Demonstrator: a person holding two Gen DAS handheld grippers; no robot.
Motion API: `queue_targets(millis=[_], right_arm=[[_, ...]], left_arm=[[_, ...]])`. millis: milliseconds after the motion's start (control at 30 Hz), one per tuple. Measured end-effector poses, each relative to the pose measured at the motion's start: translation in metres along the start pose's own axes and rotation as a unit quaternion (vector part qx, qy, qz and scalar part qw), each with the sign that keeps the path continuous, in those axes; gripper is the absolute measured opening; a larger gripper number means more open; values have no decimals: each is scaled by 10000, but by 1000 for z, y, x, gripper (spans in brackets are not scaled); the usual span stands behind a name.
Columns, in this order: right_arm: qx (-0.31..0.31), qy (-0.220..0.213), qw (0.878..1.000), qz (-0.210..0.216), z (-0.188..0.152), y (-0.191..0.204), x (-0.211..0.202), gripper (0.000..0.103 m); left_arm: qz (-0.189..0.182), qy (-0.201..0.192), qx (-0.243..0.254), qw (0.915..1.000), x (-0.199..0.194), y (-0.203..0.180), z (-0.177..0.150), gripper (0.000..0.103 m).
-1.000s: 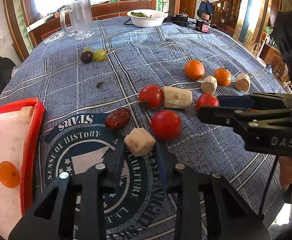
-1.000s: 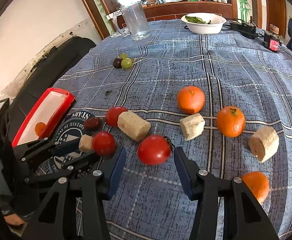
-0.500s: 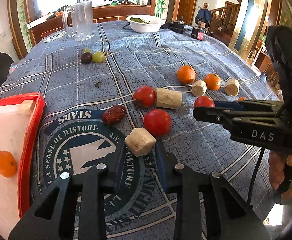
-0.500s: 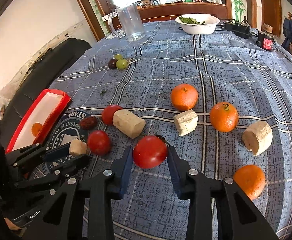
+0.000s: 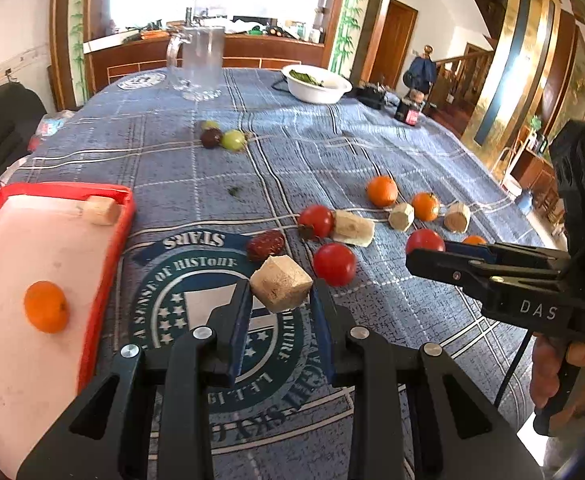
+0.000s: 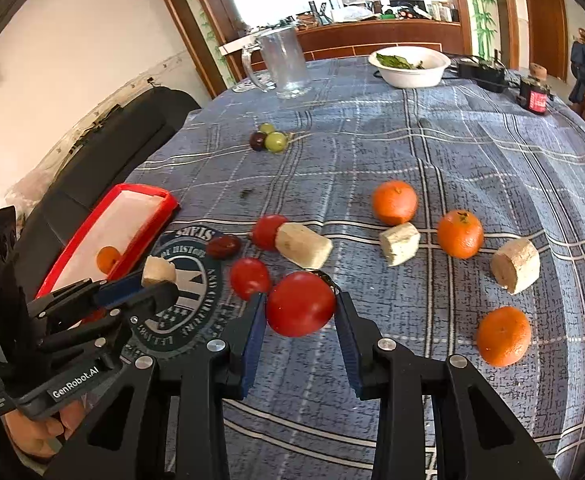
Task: Organize fruits
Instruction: 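Grasp a cream block with the left gripper while the right grasps a red tomato, then release the block into the tray with the left gripper while the right drops the tomato there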
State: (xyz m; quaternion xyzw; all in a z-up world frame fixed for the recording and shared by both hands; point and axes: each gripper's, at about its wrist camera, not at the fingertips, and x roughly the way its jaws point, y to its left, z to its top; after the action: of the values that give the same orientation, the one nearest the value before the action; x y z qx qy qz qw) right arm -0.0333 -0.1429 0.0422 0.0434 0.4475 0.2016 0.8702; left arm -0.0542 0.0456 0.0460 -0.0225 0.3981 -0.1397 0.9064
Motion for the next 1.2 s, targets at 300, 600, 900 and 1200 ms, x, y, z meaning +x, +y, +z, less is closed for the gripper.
queue_targets(millis=[300, 600, 900, 1200], right_arm=[[-255, -53, 9995, 204, 5, 24, -4, 36], [-563, 110, 9970, 511, 18, 54, 6, 35], [-936, 256, 9922, 786, 39, 90, 17, 35], [-1243, 436, 9843, 1173, 60, 132, 41, 35]], left_arm=[[222, -230, -272, 9991, -27, 23, -1, 27], [555, -484, -728, 9946, -60, 67, -4, 27], [934, -608, -1193, 9866, -83, 113, -13, 27], [1024, -429, -1361, 9845, -77, 128, -25, 27]])
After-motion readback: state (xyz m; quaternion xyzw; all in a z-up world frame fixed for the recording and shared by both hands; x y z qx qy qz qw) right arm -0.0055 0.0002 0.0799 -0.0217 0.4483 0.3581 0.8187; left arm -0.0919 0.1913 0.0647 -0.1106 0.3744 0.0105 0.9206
